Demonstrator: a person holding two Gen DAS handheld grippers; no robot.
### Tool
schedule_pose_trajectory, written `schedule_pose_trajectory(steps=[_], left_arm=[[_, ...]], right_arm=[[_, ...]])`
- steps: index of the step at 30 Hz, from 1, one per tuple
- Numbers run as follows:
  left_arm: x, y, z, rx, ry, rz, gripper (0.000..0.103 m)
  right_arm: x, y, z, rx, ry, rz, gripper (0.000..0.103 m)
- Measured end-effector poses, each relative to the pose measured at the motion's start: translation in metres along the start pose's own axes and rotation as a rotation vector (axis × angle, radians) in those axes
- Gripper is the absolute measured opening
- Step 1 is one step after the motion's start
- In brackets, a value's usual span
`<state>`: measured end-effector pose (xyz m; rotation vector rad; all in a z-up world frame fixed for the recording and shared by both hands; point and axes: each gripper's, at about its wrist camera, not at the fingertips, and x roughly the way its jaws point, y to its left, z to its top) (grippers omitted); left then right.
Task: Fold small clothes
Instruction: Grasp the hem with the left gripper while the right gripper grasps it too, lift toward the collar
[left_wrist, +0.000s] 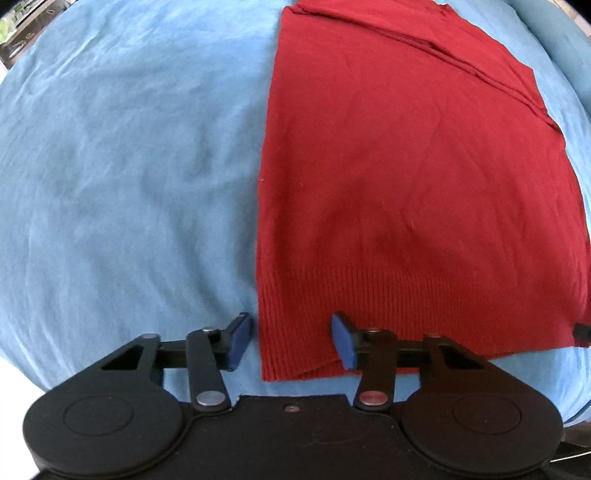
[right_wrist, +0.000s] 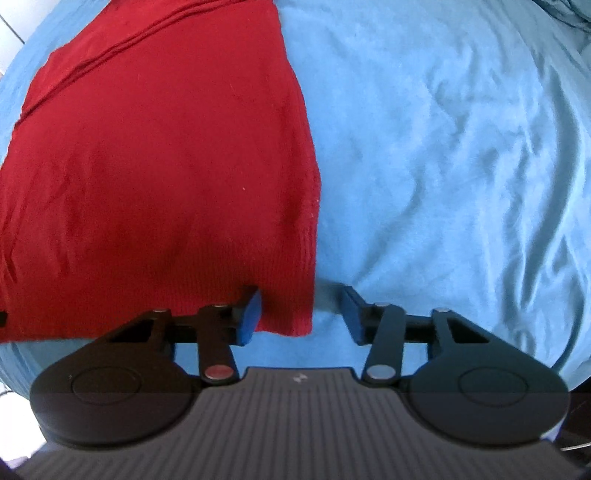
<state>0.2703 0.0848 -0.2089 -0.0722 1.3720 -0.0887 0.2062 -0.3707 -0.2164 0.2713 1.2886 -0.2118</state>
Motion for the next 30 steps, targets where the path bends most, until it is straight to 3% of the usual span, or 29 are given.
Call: schedule_pose_trajectory(steps=[2,3,4,5,10,17,24,30], left_arm=[[0.001,-0.002,0.002,0.003,0.004,-0.006,0.031],[0.0,0.0,0.002,0.005,0.007,-0.01,0.017],[0.0,0.002,0.004,0.006,0.013,-0.018,0.011],[0.0,0.005,0.004,0.007,0.018,-0.016,0.01],[-0.013,0.003,0.009,0.0,0.029,-0.013,0.005],[-0.08,0.007,0.039,-0.091,-0.031,-0.045,0.005],[-0.151,-0.001,0.105,-0.162,-0.197,-0.093,0.005],[-0.162,-0.006,0.202,-0.145,-0.347,-0.144,0.005]], right_arm=[[0.0,0.003,-0.001,-0.014,0.006,0.011,0.042],[0.0,0.004,-0.001,-0.023,0.01,0.016,0.034],[0.0,0.006,0.0,-0.028,0.015,0.022,0.029],[0.001,0.006,0.0,-0.027,0.02,0.029,0.022],[-0.011,0.003,0.01,-0.016,0.027,0.069,0.021],[-0.078,0.01,0.053,-0.003,0.013,0.154,0.021],[-0.141,0.036,0.141,0.024,-0.115,0.239,0.021],[-0.135,0.051,0.244,0.03,-0.25,0.299,0.021]])
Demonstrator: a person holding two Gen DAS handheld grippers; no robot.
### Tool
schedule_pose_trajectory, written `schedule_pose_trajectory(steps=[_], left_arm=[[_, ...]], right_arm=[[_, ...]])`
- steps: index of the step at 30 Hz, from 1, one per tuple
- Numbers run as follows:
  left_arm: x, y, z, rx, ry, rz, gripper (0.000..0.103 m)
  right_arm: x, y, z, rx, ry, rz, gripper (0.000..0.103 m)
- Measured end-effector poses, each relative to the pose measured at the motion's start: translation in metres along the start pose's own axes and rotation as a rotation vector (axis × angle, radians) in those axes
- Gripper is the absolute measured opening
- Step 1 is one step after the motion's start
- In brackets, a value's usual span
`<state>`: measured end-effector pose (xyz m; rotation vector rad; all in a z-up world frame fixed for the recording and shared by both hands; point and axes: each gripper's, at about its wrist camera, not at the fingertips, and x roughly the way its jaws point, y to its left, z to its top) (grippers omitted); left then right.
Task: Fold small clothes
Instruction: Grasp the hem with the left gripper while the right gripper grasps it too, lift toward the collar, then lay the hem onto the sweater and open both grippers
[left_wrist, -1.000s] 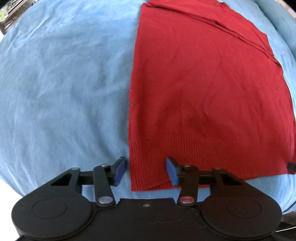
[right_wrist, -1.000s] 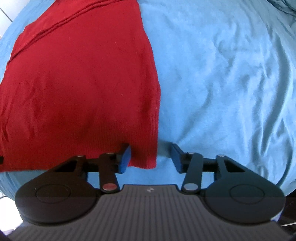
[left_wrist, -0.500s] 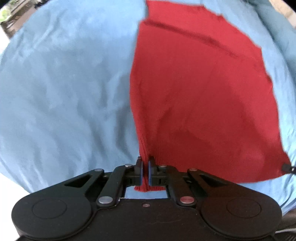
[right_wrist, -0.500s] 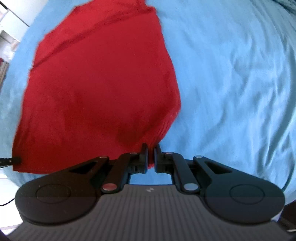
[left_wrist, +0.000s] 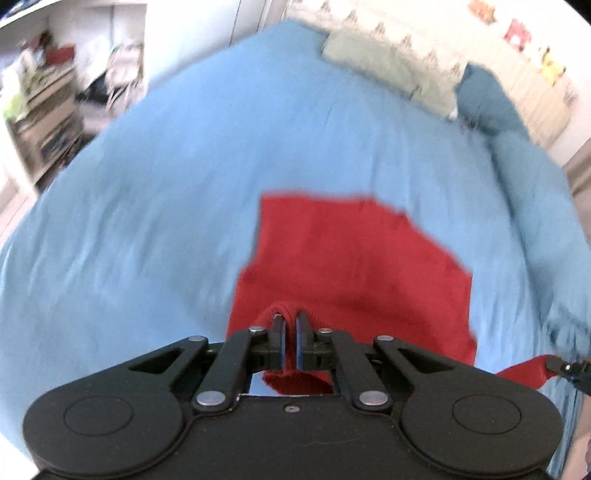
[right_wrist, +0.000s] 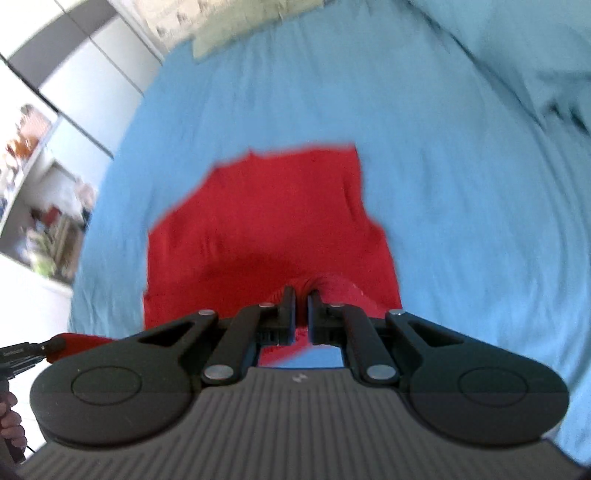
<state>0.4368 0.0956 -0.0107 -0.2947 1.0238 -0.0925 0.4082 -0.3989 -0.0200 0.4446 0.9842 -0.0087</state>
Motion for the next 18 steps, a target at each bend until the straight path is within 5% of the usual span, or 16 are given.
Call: schedule_pose_trajectory(steps=[4,10,14,18], left_arm=[[0.062,-0.005,0.063,-0.007,-0.07,-0.034,0.005],[0.185,-0.003,0.123,-0.048,-0.111,0.027,0.005],[0.257,0.002,0.133,-0.064,-0.086,0.087,0.005],[0.287,0.002,0.126,-0.045,-0.064,0.13,0.005]], right_arm=[[0.063,0.002,0.061,-0.013,-0.044,-0.007,0.021],[0.197,-0.007,0.124,-0.073,-0.075,-0.055,0.021],[0.272,-0.009,0.141,-0.138,-0.065,-0.131,0.021],[0.309,-0.009,0.141,-0.186,-0.048,-0.167,0.021]])
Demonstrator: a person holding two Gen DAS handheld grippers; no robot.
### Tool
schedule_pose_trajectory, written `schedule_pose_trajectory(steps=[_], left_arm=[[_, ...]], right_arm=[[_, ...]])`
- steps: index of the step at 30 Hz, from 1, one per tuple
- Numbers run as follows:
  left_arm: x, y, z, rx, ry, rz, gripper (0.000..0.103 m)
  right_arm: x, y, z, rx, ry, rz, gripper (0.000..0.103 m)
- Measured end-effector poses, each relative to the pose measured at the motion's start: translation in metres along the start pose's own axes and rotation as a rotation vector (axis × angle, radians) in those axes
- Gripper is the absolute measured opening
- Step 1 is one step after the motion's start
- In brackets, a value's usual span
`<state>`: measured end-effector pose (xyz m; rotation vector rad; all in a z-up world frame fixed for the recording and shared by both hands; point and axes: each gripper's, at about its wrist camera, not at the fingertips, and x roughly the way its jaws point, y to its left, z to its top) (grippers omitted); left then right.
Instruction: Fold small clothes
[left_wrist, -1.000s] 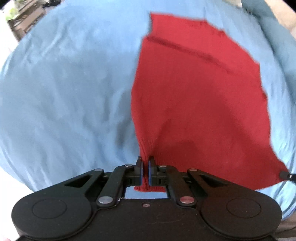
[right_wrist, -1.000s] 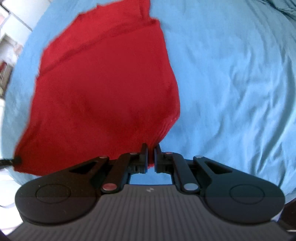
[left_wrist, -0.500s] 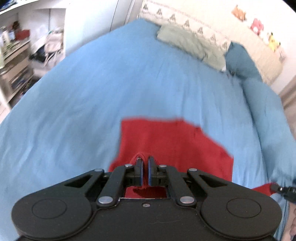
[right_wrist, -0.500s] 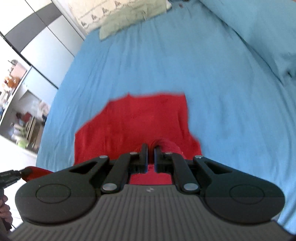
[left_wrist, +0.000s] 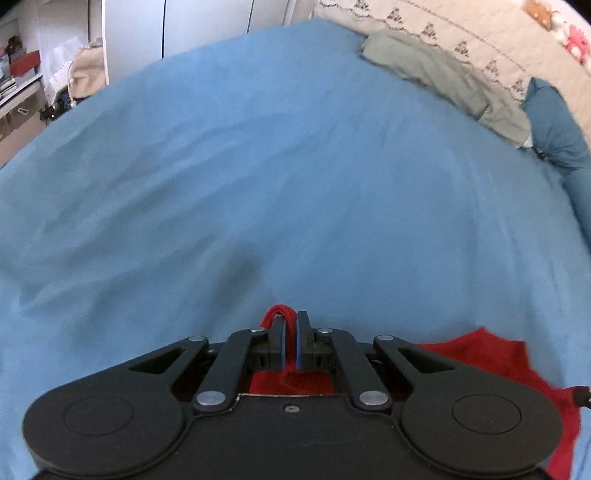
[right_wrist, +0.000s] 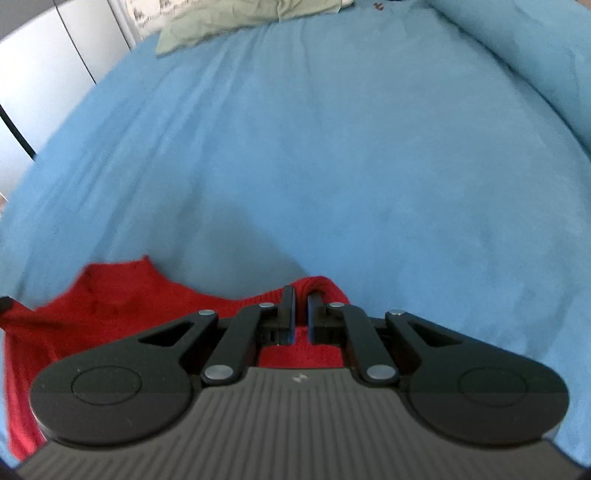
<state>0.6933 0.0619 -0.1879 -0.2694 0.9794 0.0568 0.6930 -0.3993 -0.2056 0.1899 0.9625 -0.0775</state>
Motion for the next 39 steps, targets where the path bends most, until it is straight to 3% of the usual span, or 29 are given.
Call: schedule_pose_trajectory(steps=[3,5,6,7,9,11,12,14,16,18,21,26,28,30,34,36,39], left_arm=[[0.005,0.008,-0.002,-0.037,-0.001,0.0,0.012],[-0.001,0.01,-0.002,-0.045,-0.019,-0.013,0.025],[-0.009,0.008,-0.001,-0.029,-0.036,-0.003,0.051],[-0.02,0.004,-0.003,0.0,-0.063,0.012,0.072],[-0.049,-0.005,-0.006,0.088,-0.144,0.026,0.078],[-0.078,-0.014,-0.017,0.17,-0.188,0.042,0.094],[-0.092,-0.02,-0.027,0.208,-0.205,0.048,0.103],[-0.112,-0.024,-0.053,0.253,-0.203,0.013,0.103],[-0.119,-0.029,-0.083,0.289,-0.155,-0.033,0.103],[-0.116,-0.033,-0.11,0.328,-0.094,-0.046,0.103],[-0.099,-0.035,-0.145,0.366,-0.032,-0.027,0.103],[-0.074,-0.014,-0.173,0.362,0.06,0.043,0.103],[-0.081,-0.006,-0.178,0.344,0.039,0.025,0.103],[-0.093,-0.013,-0.174,0.377,0.027,0.072,0.101],[-0.151,-0.037,-0.168,0.46,-0.08,0.091,0.103],[-0.178,-0.054,-0.169,0.49,-0.106,0.095,0.103],[-0.198,-0.078,-0.177,0.528,-0.083,0.055,0.103]], right_arm=[[0.009,0.002,0.0,-0.037,-0.016,-0.01,0.022],[0.006,0.002,-0.001,-0.035,-0.039,-0.002,0.028],[-0.004,0.0,-0.01,-0.033,-0.053,0.015,0.035],[-0.009,0.0,-0.011,-0.03,-0.065,0.026,0.042],[-0.029,0.0,-0.015,-0.034,-0.12,0.031,0.088],[-0.059,0.005,-0.024,-0.083,-0.208,0.053,0.103],[-0.076,0.011,-0.033,-0.128,-0.244,0.054,0.103],[-0.096,0.023,-0.053,-0.205,-0.248,0.089,0.103],[-0.1,0.028,-0.073,-0.228,-0.175,0.168,0.103],[-0.095,0.03,-0.099,-0.22,-0.119,0.186,0.103],[-0.079,0.029,-0.129,-0.223,-0.05,0.14,0.103],[-0.057,0.003,-0.154,-0.174,-0.025,0.055,0.103],[-0.059,-0.01,-0.149,-0.116,-0.015,0.059,0.103],[-0.072,-0.016,-0.137,-0.092,-0.015,0.044,0.103],[-0.144,-0.012,-0.115,-0.173,-0.127,0.079,0.103],[-0.172,-0.01,-0.112,-0.168,-0.082,0.088,0.103],[-0.196,-0.017,-0.126,-0.069,-0.012,0.108,0.103]])
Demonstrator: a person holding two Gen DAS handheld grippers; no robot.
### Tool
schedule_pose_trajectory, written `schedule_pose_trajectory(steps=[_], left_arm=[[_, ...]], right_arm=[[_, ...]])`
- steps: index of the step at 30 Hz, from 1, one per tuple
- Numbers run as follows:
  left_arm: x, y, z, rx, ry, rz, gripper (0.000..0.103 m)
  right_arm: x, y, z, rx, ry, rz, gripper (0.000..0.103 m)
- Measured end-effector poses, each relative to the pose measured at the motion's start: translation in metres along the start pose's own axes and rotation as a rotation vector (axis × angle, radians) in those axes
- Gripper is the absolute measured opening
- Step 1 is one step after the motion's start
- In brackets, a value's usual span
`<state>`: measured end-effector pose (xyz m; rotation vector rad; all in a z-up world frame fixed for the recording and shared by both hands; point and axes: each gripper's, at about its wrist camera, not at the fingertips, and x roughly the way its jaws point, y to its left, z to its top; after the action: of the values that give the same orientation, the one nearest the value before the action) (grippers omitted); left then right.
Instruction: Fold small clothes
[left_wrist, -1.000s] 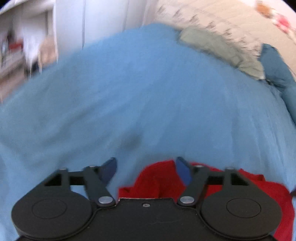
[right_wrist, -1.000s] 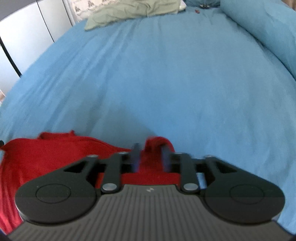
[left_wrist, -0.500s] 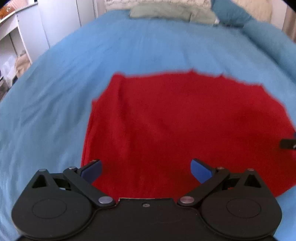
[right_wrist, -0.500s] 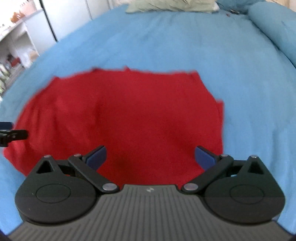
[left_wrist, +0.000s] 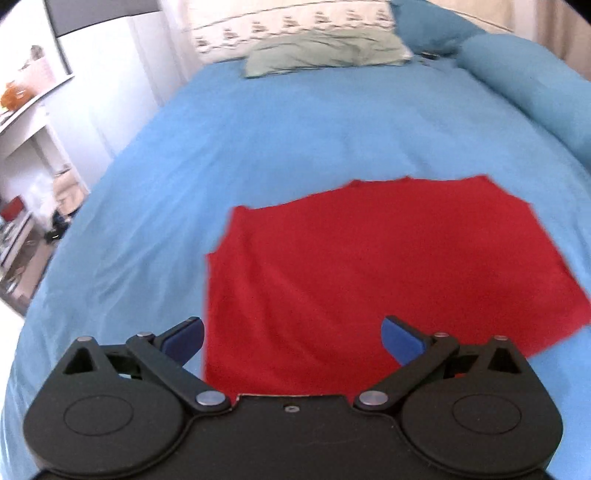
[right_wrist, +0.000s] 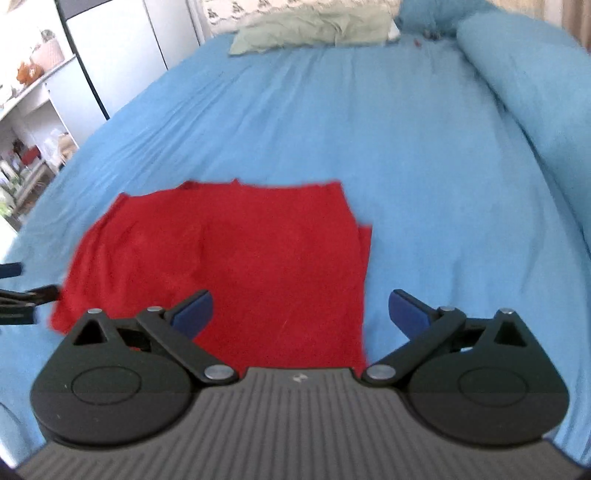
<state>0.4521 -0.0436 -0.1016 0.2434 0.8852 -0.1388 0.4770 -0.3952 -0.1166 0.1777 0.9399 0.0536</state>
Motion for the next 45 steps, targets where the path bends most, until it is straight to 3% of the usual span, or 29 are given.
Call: schedule_pose_trajectory(steps=[5,8,12,14,19,25,28,30,31,32,33,39,45], left_arm=[[0.003,-0.031,-0.008,-0.066,0.063,-0.105,0.103],[0.017,-0.042,-0.012,-0.115,0.113,-0.129,0.103],[0.038,-0.055,-0.013,-0.074,0.125,-0.101,0.103],[0.048,-0.057,-0.013,-0.06,0.129,-0.104,0.103],[0.072,-0.063,0.001,-0.049,0.081,-0.109,0.103],[0.109,-0.054,0.03,-0.053,0.058,-0.093,0.103],[0.124,-0.045,0.04,-0.09,0.06,-0.095,0.103],[0.135,-0.042,0.043,-0.106,0.073,-0.083,0.103],[0.14,-0.041,0.043,-0.111,0.083,-0.077,0.103],[0.145,-0.039,0.041,-0.114,0.096,-0.072,0.103],[0.152,-0.038,0.039,-0.12,0.11,-0.062,0.103],[0.17,-0.04,0.034,-0.093,0.135,-0.054,0.103],[0.168,-0.026,0.047,-0.098,0.205,-0.109,0.103]], right_arm=[[0.01,-0.011,-0.053,0.268,0.055,-0.025,0.103],[0.026,-0.032,-0.089,0.479,-0.004,0.01,0.103],[0.054,-0.061,-0.117,0.64,-0.074,0.045,0.082],[0.064,-0.07,-0.121,0.679,-0.124,0.056,0.08],[0.089,-0.067,-0.095,0.588,-0.199,0.047,0.08],[0.13,-0.064,-0.046,0.37,-0.183,0.095,0.076],[0.145,-0.069,-0.021,0.305,-0.15,0.138,0.065],[0.153,-0.07,-0.01,0.277,-0.126,0.153,0.05],[0.155,-0.071,-0.006,0.271,-0.118,0.158,0.047],[0.154,-0.071,-0.005,0.264,-0.109,0.163,0.037],[0.154,-0.07,-0.003,0.258,-0.102,0.166,0.033],[0.131,-0.045,0.014,0.23,-0.12,0.134,0.03],[0.091,0.021,0.054,0.141,-0.159,0.209,0.029]])
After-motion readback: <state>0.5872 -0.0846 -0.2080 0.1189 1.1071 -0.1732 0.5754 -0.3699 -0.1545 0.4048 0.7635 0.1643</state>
